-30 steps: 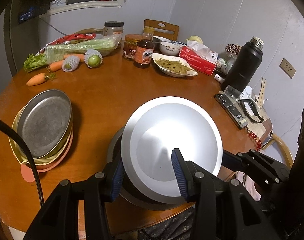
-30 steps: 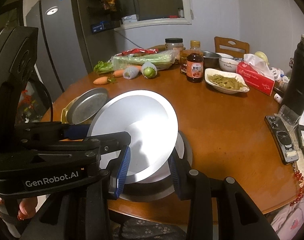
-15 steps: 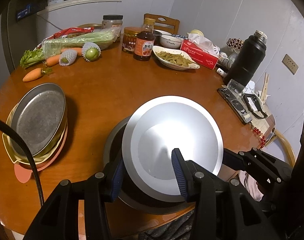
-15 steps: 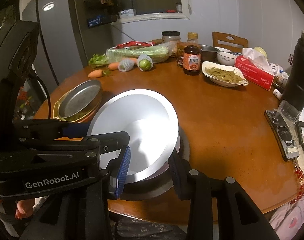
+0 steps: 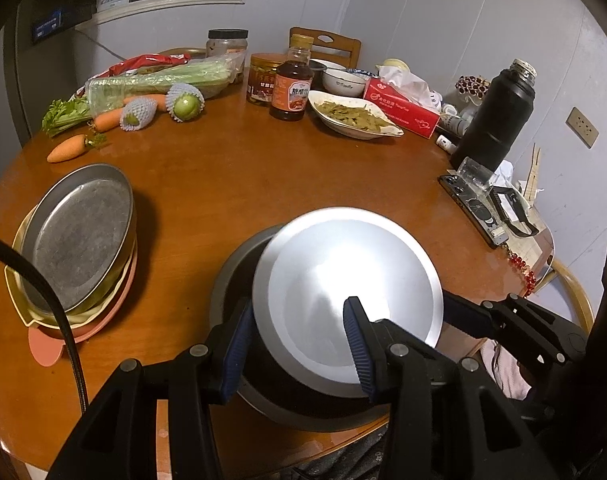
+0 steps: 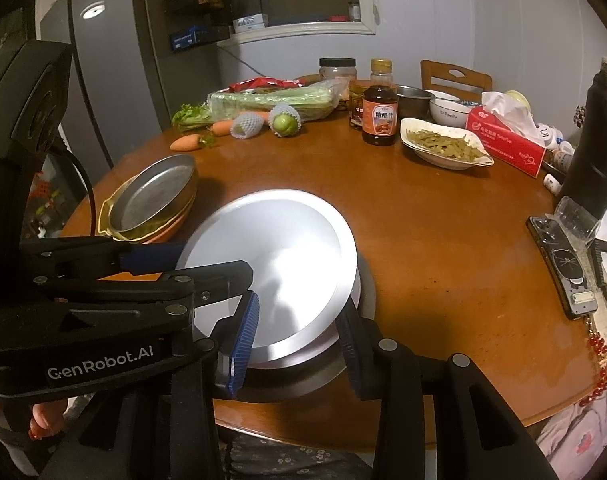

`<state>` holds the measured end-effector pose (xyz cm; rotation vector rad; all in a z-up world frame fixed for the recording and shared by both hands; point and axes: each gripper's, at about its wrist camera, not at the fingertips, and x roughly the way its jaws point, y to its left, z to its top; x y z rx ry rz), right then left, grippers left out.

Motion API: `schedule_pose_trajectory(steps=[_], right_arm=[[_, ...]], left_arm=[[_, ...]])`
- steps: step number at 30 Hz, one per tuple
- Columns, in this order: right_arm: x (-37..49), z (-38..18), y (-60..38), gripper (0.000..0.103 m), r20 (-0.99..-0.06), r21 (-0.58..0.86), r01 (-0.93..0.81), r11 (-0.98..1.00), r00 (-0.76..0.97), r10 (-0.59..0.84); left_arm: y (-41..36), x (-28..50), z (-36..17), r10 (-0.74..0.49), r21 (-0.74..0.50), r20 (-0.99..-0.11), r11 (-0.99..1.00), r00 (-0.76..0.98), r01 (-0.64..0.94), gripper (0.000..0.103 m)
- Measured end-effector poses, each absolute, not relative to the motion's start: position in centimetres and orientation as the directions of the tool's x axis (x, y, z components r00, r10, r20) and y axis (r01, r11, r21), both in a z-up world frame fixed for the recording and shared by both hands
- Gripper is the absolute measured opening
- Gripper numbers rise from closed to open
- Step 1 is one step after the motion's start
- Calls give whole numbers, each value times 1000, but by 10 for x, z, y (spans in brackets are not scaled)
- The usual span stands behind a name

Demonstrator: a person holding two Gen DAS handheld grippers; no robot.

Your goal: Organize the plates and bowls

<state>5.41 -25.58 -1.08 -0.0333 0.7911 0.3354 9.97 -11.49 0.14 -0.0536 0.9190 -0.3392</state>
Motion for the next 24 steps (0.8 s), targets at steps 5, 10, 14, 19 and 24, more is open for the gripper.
schedule_pose_trajectory(steps=[5,10,14,19,24], right_arm=[[55,-11,-259,42,-700,102,-296,950,656,280],[56,-9,-261,42,-702,105,-289,952,657,276],[53,-7,-260,42,-699,105,-293,950,658,280],[52,-2,-259,43,-695,104,-290,951,663,278],[50,2,-259,46,-683,94,-294,951,676,277]], left_arm=[[-113,99,2,-298,-180,-771,950,563,257,46],[-112,99,4,-297,-179,-770,950,565,255,46],[-110,97,5,-293,-178,-768,952,569,251,46],[-108,95,10,-298,-179,-761,950,577,255,46],[-106,93,15,-302,-181,-754,949,584,257,46]])
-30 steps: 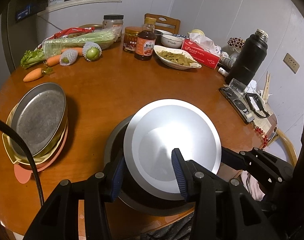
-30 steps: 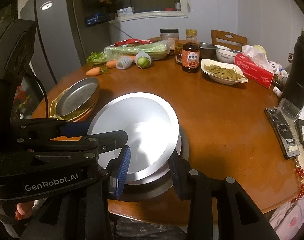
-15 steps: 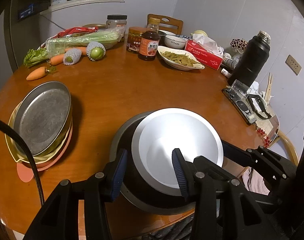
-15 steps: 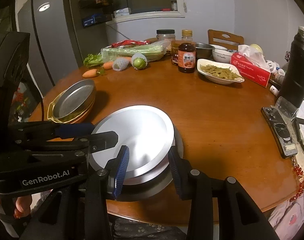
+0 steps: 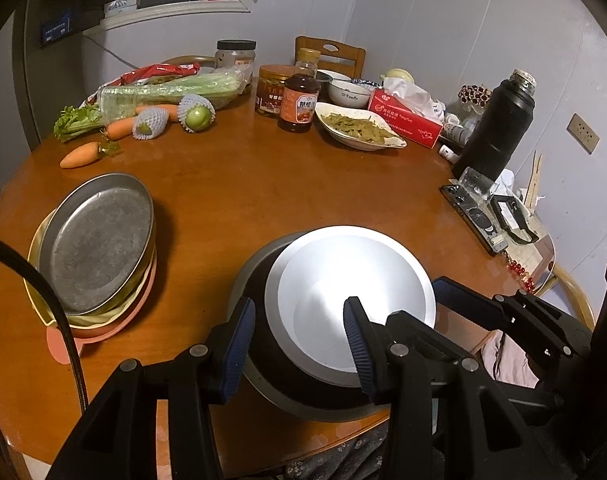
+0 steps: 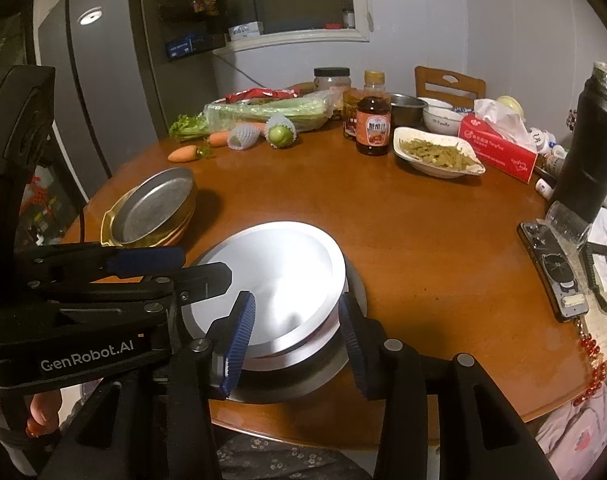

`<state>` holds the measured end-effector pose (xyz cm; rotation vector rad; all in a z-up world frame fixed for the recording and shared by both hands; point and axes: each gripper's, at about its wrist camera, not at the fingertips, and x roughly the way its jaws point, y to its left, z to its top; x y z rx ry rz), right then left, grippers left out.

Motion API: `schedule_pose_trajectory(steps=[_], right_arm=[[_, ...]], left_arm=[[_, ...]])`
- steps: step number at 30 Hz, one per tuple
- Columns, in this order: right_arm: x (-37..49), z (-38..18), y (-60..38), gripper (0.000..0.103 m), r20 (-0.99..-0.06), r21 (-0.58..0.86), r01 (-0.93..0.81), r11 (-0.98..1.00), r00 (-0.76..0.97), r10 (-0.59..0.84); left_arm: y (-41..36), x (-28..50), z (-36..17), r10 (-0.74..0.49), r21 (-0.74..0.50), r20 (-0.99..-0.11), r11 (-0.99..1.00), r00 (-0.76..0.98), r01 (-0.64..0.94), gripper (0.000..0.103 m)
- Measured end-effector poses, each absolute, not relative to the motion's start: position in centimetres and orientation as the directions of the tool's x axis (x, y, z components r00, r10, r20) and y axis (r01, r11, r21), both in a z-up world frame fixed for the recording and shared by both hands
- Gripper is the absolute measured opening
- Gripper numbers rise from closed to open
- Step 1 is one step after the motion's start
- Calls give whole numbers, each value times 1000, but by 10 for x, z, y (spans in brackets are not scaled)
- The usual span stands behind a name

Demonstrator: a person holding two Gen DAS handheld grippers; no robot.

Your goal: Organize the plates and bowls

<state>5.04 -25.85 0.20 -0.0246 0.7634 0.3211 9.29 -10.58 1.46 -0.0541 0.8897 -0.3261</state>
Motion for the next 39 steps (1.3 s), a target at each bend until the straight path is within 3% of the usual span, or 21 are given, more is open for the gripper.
schedule_pose_trajectory(steps=[16,27,39], right_arm=[[43,19,-270,58,-640,68,-282,957,724,259],[51,23,-306,64,-615,189,-182,965,744,261],[55,10,-306,65,-667,187,-164,969,703,248]], left_arm=[[-97,83,31,-316,-193,-715,946,623,259,60],[-93,74,33,-262,-118,-718,959,645,258,62],[-85,84,15,-284,-154,-731,954,620,256,65]])
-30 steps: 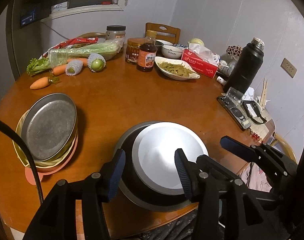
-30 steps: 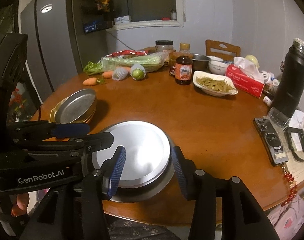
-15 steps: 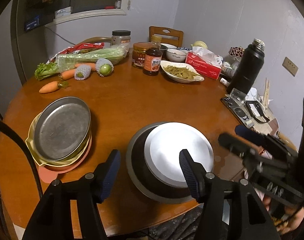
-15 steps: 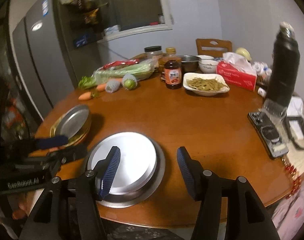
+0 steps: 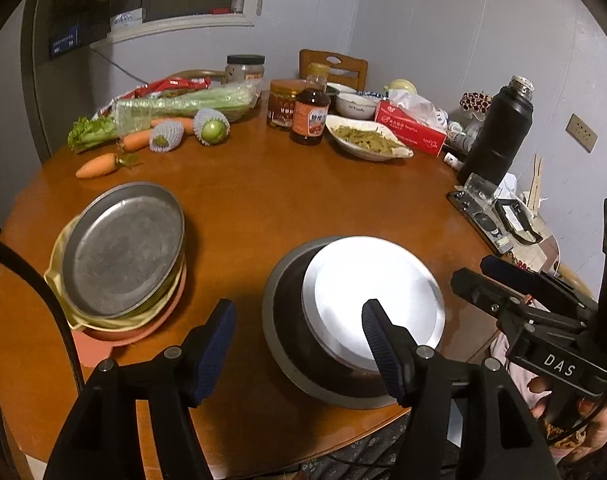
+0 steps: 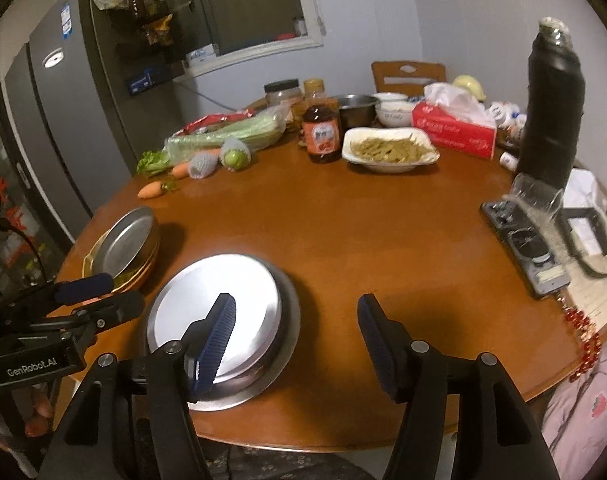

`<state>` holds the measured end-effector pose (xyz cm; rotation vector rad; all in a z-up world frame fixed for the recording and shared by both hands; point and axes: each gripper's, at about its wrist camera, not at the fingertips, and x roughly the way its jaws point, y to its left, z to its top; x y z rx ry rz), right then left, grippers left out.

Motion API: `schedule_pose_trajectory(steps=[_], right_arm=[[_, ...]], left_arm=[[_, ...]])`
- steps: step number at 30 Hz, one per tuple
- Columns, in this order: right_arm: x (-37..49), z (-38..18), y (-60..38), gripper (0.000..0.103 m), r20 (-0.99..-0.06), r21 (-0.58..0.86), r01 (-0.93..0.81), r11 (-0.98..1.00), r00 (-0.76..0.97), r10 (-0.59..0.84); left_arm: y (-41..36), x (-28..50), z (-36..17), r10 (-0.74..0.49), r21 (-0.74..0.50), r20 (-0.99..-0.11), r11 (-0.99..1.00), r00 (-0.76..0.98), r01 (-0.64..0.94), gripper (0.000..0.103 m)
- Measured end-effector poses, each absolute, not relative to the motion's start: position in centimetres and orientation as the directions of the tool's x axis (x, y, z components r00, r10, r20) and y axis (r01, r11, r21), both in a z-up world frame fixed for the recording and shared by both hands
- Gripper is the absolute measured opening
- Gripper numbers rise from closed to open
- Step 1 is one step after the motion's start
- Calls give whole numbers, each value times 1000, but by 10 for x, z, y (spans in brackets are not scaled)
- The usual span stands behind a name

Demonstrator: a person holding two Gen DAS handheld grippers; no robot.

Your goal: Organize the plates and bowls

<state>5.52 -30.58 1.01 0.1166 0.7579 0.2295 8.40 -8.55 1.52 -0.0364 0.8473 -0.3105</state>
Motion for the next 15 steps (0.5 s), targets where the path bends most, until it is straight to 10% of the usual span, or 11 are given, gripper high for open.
schedule_pose_trajectory(steps=[15], right_arm=[[70,-19,-292,65,-717,234,-171,957,635,289]], left_arm=[[-80,102,-7,-310,-219,-753,950,581,223,65]])
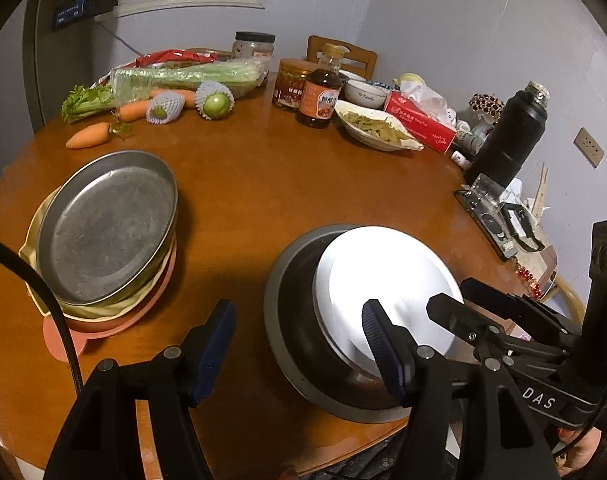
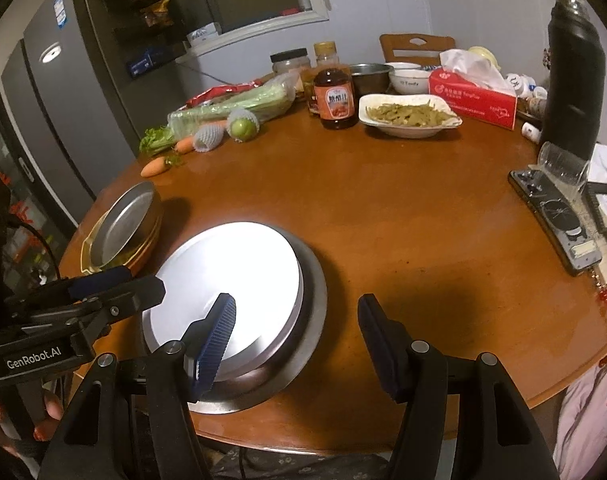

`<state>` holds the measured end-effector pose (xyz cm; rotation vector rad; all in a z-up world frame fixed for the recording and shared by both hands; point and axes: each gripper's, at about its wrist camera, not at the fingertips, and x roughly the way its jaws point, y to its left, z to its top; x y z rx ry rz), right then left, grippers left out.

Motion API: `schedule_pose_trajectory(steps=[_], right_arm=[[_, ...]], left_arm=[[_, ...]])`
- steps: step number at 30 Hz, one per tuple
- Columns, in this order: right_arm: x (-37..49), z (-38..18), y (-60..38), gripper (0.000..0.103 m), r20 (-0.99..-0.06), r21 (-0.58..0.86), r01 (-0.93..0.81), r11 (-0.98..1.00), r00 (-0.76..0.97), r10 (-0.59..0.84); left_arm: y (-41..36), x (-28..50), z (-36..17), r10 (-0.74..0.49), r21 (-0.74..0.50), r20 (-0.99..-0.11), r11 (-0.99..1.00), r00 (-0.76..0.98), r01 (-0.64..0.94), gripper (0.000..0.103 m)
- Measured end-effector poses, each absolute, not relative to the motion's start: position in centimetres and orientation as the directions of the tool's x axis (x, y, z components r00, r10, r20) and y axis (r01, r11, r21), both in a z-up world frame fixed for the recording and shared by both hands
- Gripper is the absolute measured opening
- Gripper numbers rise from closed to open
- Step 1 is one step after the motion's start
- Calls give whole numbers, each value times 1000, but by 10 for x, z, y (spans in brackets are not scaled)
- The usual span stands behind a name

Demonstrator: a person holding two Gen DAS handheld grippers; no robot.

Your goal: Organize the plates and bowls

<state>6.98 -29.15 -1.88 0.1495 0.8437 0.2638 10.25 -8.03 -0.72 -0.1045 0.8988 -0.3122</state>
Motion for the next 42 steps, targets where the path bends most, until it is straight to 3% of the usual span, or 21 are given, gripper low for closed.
schedule_pose_trajectory(steps=[42], right_arm=[[85,-52,-287,63,-739,336,-204,920,549,392]], left_arm=[[-96,128,-40,-310,-217,-804,947,507,236,64]])
